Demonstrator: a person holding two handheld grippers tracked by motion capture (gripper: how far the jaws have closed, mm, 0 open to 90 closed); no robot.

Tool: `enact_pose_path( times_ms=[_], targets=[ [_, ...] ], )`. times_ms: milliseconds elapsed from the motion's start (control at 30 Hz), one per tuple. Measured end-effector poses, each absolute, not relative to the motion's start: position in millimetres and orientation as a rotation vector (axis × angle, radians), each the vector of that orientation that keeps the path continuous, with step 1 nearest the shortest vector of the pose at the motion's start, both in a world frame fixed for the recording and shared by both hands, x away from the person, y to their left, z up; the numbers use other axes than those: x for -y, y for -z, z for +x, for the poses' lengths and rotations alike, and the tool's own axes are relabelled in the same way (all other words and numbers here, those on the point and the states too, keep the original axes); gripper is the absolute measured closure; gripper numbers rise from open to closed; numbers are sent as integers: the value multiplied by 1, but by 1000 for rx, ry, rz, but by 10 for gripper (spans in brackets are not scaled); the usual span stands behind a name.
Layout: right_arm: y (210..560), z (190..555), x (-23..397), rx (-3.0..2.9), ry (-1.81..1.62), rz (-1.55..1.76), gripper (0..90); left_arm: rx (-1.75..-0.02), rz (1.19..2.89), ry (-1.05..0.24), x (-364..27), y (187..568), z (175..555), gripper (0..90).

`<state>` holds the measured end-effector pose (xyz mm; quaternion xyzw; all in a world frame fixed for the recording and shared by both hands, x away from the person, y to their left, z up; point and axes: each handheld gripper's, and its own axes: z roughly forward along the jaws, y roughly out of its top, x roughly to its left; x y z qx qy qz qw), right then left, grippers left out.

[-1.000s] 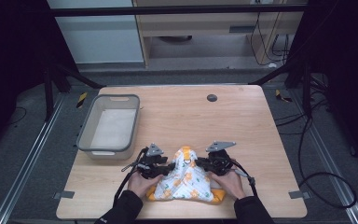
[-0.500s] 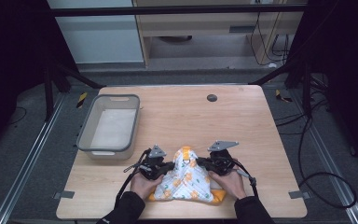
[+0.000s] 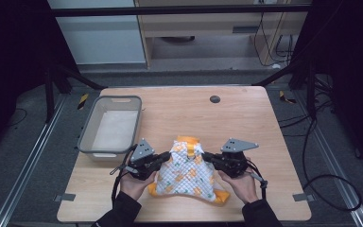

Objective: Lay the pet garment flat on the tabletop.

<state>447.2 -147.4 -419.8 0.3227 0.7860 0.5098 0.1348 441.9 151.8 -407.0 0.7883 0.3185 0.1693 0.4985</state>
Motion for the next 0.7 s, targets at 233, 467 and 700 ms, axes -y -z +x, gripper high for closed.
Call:
enact_pose_path(
  times_ms=[233, 467, 700],
  targets=[
    [397, 463, 142, -2101, -1474, 931, 888, -816, 1833, -525, -145, 388, 467, 888],
    [417, 514, 129, -1936, -1273, 1052, 757, -1050, 1715, -589, -142, 402, 515, 563],
    [413, 508, 147, -1934, -1273, 1063, 644, -1016, 1775, -592, -163, 403, 500, 429]
  ],
)
